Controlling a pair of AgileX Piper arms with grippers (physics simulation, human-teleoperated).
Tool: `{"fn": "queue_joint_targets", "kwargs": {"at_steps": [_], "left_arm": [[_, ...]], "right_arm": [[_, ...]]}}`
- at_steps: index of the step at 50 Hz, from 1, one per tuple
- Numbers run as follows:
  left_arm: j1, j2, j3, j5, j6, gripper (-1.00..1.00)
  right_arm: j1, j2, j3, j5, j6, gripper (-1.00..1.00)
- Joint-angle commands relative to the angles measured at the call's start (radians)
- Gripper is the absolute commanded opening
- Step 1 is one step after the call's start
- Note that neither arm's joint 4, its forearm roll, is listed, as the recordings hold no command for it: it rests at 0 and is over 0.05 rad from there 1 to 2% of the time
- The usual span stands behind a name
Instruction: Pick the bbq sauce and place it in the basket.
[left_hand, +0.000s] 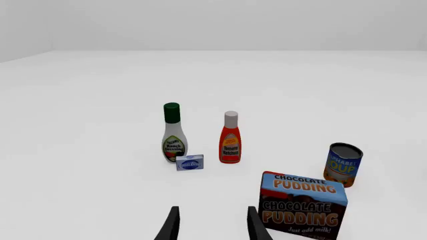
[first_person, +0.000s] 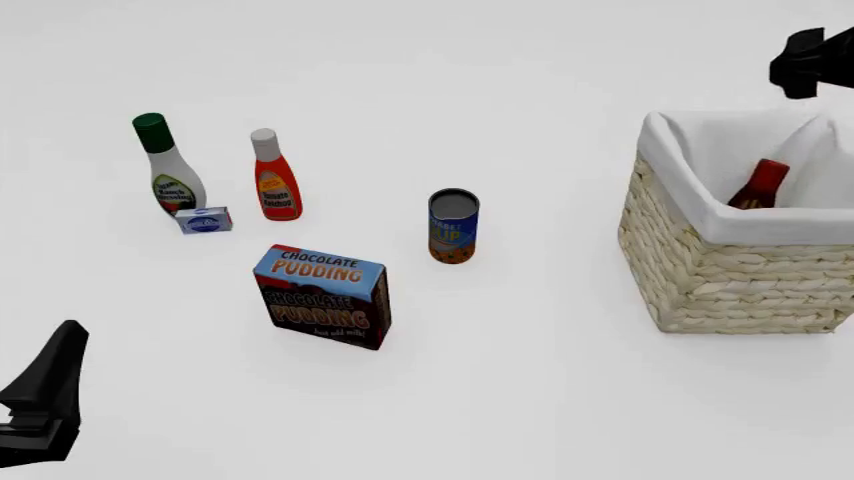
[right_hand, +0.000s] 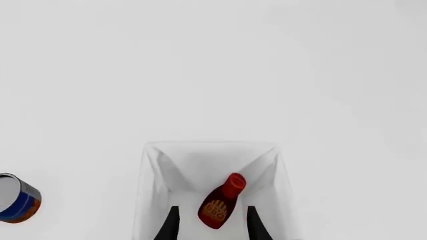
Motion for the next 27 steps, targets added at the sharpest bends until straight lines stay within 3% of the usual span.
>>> {"fn": "queue_joint_targets", "kwargs": {"at_steps": [1,27], "left_arm": [[0.0,0.0,0.0,0.0,0.0,1.0],[0.0,0.0,0.0,0.0,0.0,1.0]], "right_arm": [[0.009,-0.046,-0.023,0.032,-0.001,1.0],[0.01,-0.173,-0.041,0.073,-0.006,1.0]]}}
